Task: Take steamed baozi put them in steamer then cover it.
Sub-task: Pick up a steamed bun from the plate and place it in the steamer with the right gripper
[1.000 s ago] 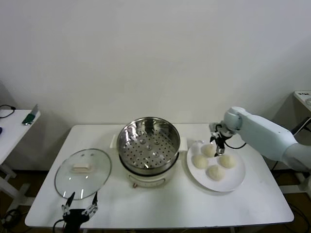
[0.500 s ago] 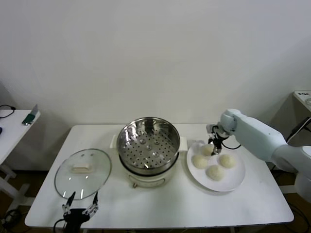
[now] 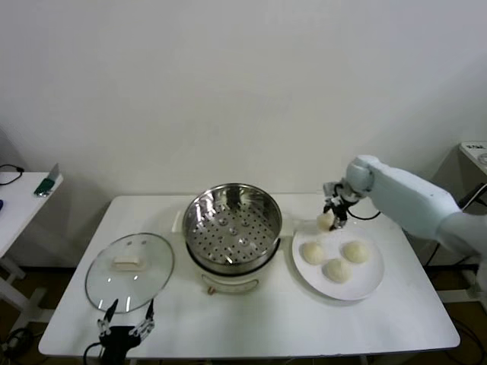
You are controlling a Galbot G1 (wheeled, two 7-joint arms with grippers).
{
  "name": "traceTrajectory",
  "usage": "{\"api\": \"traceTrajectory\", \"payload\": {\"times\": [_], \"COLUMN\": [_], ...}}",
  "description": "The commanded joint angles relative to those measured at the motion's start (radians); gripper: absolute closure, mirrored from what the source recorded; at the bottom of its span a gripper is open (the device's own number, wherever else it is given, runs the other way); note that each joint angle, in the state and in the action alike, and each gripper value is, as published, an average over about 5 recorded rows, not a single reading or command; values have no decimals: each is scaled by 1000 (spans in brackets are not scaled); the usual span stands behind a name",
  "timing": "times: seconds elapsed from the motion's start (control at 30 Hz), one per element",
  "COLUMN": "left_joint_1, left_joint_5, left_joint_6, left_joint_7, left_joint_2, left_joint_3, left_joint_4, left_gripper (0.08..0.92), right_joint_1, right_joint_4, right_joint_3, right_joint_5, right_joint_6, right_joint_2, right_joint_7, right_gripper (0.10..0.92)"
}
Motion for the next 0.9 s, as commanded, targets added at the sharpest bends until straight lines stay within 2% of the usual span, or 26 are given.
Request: {"api": "traceTrajectory", "payload": {"times": [0.03,0.17,0.3,0.57,0.9], "left_joint_1": [1,2,2,8,10], "left_joint_5": [10,11,13,13,14], "left_joint_6": [-6,-6,-6,-10,-13], "left_joint_7": [1,0,-1,-2,-2], "left_joint_2": [1,1,-1,-3,-5], "left_joint_3": [2,3,5,7,9], "left_joint_4": [-5,-6,-9,-17,-16], "left_gripper": [177,177,177,177,177], "right_joint_1": [458,516,471,295,98], "right_joint_4": [298,418,431,324,16], "right_joint_3": [-259,-272,-246,-248,-175], "right_joint_5": [149,108,30,-130,-376], "right_joint_6": [285,426,550,630,729], "right_joint_2": [20,88,179,310,374], "right_joint_7": [11,45,85,126,169], "right_gripper": [380,379,373,375,377]}}
